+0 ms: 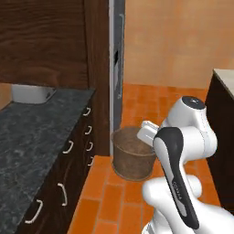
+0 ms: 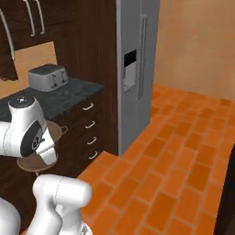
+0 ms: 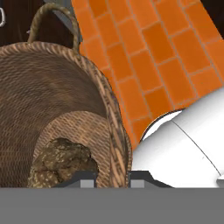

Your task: Open the cabinet, pick up the bread from the cabinet and place it in the basket. Then move the basket to the dining counter.

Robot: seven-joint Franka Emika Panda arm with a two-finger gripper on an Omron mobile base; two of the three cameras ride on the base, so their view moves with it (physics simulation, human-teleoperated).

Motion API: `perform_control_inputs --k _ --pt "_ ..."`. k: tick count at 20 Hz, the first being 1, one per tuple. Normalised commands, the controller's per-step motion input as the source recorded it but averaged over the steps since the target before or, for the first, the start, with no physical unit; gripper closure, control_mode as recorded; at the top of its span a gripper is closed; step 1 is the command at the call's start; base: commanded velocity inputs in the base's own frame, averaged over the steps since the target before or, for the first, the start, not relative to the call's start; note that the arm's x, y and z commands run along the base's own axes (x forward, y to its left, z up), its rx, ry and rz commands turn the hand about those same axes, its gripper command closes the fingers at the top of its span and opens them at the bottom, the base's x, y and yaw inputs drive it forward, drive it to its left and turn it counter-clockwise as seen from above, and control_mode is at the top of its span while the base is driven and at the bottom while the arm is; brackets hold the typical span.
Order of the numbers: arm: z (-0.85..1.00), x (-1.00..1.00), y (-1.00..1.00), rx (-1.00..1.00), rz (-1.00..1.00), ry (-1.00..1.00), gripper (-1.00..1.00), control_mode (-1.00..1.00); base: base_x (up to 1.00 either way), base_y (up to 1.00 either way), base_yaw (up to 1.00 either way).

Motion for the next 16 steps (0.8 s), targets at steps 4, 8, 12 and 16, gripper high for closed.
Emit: perform_control_inputs --k 4,8,12,16 --pt "0.0 0.0 0.0 0.0 0.0 0.0 1.0 1.0 0.0 0.12 -1.0" --pt "0.0 0.0 0.0 0.0 0.0 0.0 1.0 1.0 0.0 0.12 -1.0" --pt "0.0 0.0 0.0 0.0 0.0 0.0 1.0 1.0 0.18 0.21 -0.91" --pt "0.0 0.0 0.0 0.0 0.0 0.0 1.0 1.0 1.0 0.82 -0.53"
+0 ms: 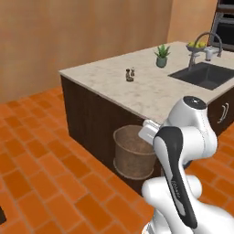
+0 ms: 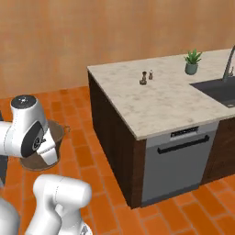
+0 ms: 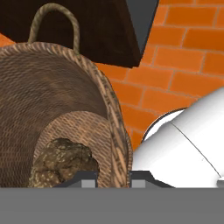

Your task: Open the cabinet, pick up the bread from the cabinet and place it in the basket. Then move the basket to the dining counter.

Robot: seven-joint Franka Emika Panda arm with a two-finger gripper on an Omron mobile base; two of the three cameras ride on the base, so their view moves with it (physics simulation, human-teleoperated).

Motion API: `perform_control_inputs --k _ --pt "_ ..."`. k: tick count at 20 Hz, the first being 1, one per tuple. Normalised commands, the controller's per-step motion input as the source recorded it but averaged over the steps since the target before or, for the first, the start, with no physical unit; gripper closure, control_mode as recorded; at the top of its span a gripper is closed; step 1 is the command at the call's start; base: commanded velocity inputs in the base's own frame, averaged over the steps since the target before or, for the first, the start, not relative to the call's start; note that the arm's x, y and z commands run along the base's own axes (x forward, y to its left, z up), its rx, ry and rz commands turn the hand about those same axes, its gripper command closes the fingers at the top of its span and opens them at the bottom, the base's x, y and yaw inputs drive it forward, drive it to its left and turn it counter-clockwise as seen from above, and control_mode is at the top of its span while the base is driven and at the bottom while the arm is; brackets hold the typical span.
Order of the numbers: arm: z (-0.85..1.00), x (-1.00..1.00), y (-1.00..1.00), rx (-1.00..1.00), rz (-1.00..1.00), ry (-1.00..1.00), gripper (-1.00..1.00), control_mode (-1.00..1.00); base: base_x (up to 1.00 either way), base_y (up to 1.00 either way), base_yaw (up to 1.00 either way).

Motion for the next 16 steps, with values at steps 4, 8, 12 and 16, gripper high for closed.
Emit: perform_control_inputs --k 4,8,12,16 --pt "0.0 0.0 0.0 0.0 0.0 0.0 1.0 1.0 1.0 0.9 -0.44" --pt "0.0 0.0 0.0 0.0 0.0 0.0 1.0 1.0 1.0 1.0 -0.28" --pt "0.0 0.0 0.0 0.0 0.0 0.0 1.0 1.0 1.0 1.0 -0.25" --pt "0.0 0.0 0.0 0.0 0.0 0.0 1.0 1.0 1.0 1.0 -0.25"
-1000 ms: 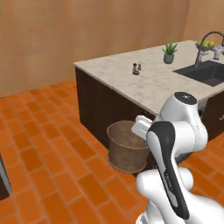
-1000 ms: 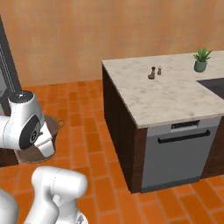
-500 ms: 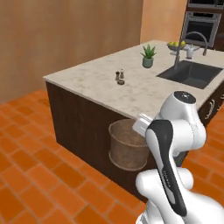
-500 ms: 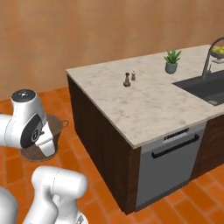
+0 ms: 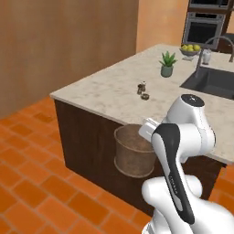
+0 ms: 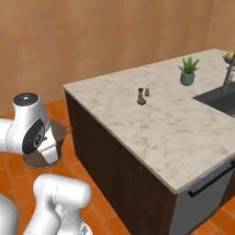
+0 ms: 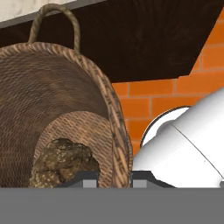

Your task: Open the cabinet, pick up the bread from the cabinet and place it in the basket. Then move the basket to the dining counter.

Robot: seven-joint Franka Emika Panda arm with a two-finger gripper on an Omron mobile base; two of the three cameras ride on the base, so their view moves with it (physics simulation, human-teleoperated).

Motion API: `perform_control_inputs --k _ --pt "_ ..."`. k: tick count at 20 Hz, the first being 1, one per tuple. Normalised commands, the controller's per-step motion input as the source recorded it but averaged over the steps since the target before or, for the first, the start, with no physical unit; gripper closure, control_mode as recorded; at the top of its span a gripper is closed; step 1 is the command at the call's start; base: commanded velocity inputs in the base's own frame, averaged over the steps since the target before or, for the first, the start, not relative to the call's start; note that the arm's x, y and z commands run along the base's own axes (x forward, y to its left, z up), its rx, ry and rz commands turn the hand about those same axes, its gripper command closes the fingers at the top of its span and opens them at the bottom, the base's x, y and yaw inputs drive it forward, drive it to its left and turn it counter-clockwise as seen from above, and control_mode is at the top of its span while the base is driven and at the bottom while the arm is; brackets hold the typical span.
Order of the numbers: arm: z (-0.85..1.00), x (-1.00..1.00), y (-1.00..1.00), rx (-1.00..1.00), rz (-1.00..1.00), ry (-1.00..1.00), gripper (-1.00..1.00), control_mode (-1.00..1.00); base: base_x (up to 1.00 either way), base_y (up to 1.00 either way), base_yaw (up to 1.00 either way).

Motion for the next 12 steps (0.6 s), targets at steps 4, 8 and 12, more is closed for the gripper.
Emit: perform_control_inputs --k 4,8,12 --pt "0.0 0.0 0.0 0.0 0.0 0.0 1.0 1.0 1.0 1.0 -0.32" --pt "0.0 0.0 0.0 0.0 0.0 0.0 1.0 1.0 1.0 1.0 -0.41" --pt "0.0 0.0 0.0 0.0 0.0 0.0 1.0 1.0 1.0 1.0 -0.49"
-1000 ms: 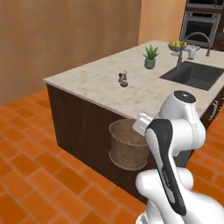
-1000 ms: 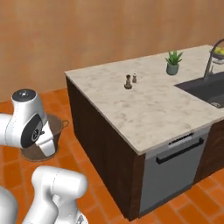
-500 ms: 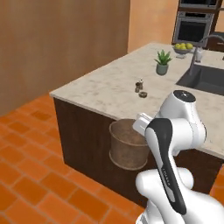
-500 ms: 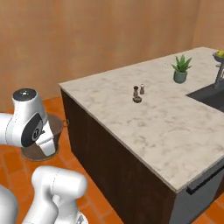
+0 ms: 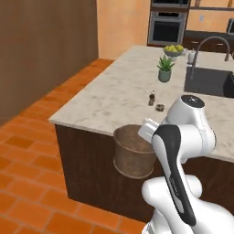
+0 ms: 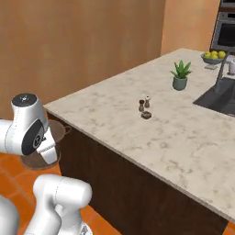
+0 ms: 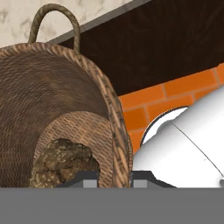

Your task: Open the cabinet, pick up the bread from the cabinet and place it in the basket. Then move the basket to the dining counter.

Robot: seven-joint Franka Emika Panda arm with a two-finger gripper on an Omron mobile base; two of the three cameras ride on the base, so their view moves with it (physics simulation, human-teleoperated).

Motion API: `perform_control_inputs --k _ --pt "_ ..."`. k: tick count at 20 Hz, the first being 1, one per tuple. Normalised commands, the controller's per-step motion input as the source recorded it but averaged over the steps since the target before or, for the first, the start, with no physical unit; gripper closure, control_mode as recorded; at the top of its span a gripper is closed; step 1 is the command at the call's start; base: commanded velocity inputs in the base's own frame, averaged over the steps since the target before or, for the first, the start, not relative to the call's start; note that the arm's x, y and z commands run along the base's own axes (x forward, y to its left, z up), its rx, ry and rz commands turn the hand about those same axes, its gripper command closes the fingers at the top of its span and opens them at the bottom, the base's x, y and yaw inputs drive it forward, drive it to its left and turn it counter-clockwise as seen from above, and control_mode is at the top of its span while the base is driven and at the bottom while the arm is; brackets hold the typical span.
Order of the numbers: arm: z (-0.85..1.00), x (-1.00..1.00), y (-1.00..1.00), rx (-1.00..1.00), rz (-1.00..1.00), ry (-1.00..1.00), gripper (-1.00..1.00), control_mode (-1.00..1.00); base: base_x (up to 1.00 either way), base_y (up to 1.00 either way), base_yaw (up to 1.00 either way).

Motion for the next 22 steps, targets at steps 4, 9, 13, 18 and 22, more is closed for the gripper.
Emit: perform_control_inputs --k 4,9,13,18,22 --pt "0.0 0.0 0.0 0.0 0.0 0.0 1.0 1.0 1.0 0.98 -0.63" --pt "0.0 0.0 0.0 0.0 0.0 0.0 1.0 1.0 0.62 1.0 -0.54" --pt "0.0 0.0 0.0 0.0 0.0 0.0 1.0 1.0 0.64 1.0 -0.49" --pt "0.0 0.0 0.0 0.0 0.0 0.0 1.0 1.0 0.91 1.0 -0.48" --pt "0.0 0.0 0.0 0.0 0.0 0.0 1.0 1.0 0.91 0.74 -0.21"
